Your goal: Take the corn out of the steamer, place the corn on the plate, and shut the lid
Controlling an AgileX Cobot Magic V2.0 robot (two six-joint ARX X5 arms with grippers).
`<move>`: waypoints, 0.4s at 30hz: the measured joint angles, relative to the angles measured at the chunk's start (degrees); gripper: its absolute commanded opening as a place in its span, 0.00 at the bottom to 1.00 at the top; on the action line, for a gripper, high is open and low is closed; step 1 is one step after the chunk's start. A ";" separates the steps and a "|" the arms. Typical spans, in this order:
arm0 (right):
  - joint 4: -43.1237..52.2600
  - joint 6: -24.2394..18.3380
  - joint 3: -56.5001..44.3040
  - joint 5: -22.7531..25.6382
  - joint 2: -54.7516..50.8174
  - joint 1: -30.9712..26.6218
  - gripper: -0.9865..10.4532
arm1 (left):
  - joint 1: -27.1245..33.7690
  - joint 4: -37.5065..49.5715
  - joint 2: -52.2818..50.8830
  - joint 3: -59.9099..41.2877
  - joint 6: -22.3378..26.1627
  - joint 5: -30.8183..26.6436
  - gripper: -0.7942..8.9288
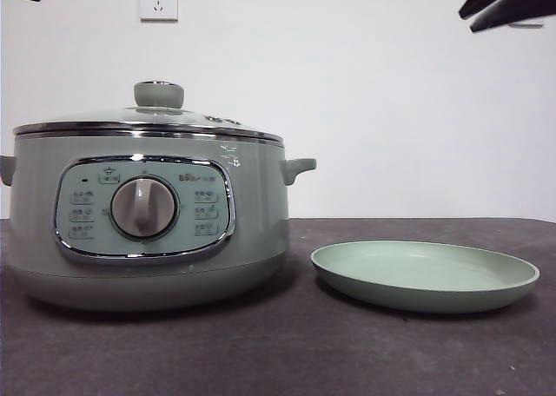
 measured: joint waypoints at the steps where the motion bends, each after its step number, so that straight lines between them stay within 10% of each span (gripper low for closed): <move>1: -0.24 -0.20 0.00 0.26 0.13 0.00 0.45 | -0.35 0.00 0.55 0.11 0.00 -0.02 0.56; 12: -0.37 -0.42 0.02 2.99 0.15 0.00 0.48 | -9.01 -1.46 9.53 5.77 0.04 -9.18 0.56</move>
